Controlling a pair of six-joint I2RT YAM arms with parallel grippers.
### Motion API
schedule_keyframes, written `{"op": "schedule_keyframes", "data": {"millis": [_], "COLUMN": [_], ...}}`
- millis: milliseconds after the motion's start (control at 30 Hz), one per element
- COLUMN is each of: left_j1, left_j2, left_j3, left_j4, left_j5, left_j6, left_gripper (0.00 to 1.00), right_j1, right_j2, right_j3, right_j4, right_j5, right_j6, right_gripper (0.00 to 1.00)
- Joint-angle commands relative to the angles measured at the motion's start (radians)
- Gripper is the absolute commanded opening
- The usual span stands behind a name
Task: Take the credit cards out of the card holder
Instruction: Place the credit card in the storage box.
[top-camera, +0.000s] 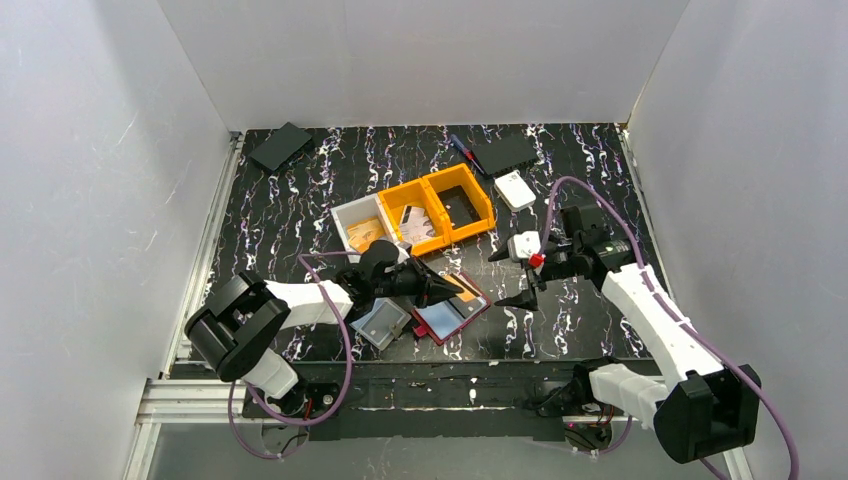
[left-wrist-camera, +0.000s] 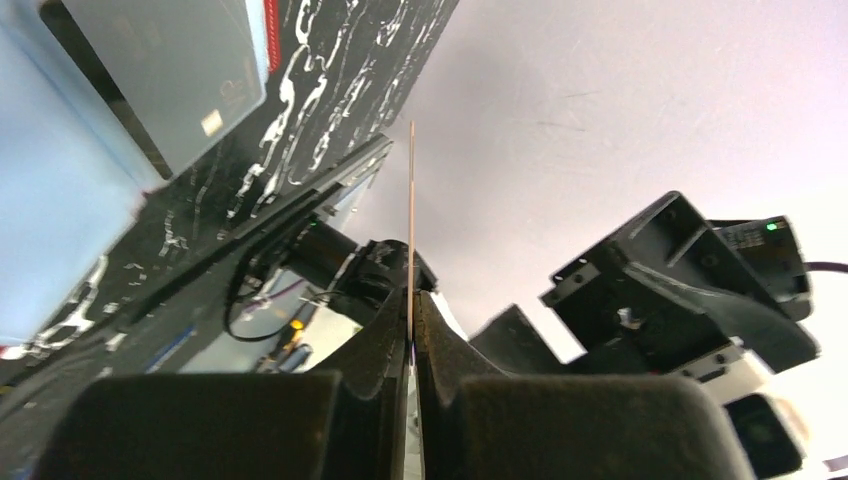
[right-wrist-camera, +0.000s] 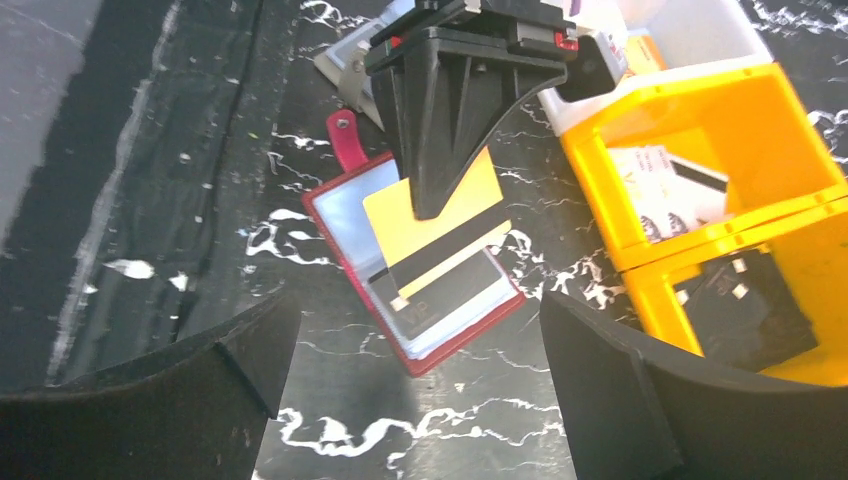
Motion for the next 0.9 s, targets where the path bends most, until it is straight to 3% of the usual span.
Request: {"op": "schedule_keyframes", "data": {"millis": [0, 200, 400, 733, 867], "left_j1": [-0.028, -0.049, -0.060, -0.077, -0.081], "left_j2": [-0.022, 0.019, 0.068, 0.118, 0.133], "left_j3": [0.047, 0.074, 0.095, 0.082, 0.073], "left_j4": [0.014, 0.032, 0.083, 0.212, 0.273], "left_j5": [-0.032, -0.047, -0.052, -0.090, -0.100], "left_j6": [-0.195, -0.308, -0.349, -0.415, -0.429], "left_gripper": [0.00, 0.00, 0.00, 0.00, 0.00], "right_j1": [0.053, 0.112, 0.120, 0.159, 0.163], "right_j2": [-0.019, -0.036, -0.049, -0.051, -0.054], "right_j3": [-0.077, -0.144, -0.166, -0.186, -0.182], "right_j4": [0.150, 0.287, 0.386, 0.379, 0.365], "right_j5": [0.053, 0.180, 0.252, 0.269, 0.278], "right_j6": [-0.061, -0.002, 0.061, 0.029, 0.022], "right_gripper": [0.98, 0.96, 0.80, 0.35, 0.09]}}
